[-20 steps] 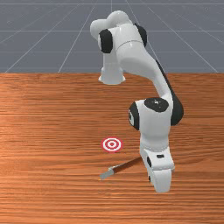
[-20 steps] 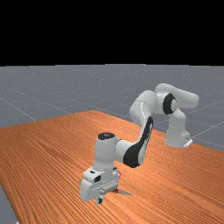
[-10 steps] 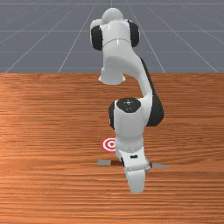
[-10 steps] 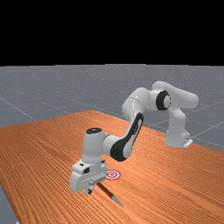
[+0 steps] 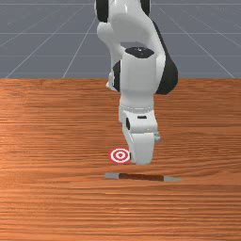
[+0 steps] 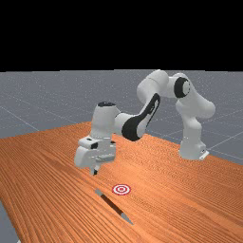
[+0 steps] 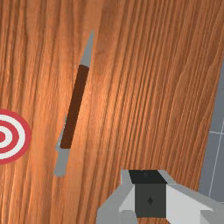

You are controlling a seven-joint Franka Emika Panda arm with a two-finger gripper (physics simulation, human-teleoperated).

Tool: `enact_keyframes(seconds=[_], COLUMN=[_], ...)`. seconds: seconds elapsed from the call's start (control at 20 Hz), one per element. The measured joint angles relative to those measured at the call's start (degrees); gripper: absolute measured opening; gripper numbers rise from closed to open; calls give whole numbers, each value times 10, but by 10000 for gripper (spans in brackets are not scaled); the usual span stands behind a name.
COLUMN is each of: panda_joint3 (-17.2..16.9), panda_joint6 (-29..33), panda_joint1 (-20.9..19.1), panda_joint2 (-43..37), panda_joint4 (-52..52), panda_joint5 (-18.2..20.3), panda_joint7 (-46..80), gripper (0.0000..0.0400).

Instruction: Pick up the pen and put it to the marker

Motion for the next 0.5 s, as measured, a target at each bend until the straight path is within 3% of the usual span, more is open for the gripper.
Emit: enact_keyframes(seconds=[0.05, 0.25, 0.3, 0.35, 0.4, 0.5], panda_joint3=[10, -3, 27, 22, 17, 7], panda_joint6=[6, -20, -12, -7, -5, -3], panda_joint1=[-7, 61, 54, 64, 69, 75], panda_joint2=[-1, 27, 30, 21, 14, 5], panda_joint4=[-3, 50, 50, 33, 22, 8], panda_joint5=[28, 12, 28, 19, 11, 1], panda_joint7=[26, 118, 73, 81, 80, 93], gripper=[0, 0, 157, 252, 310, 367])
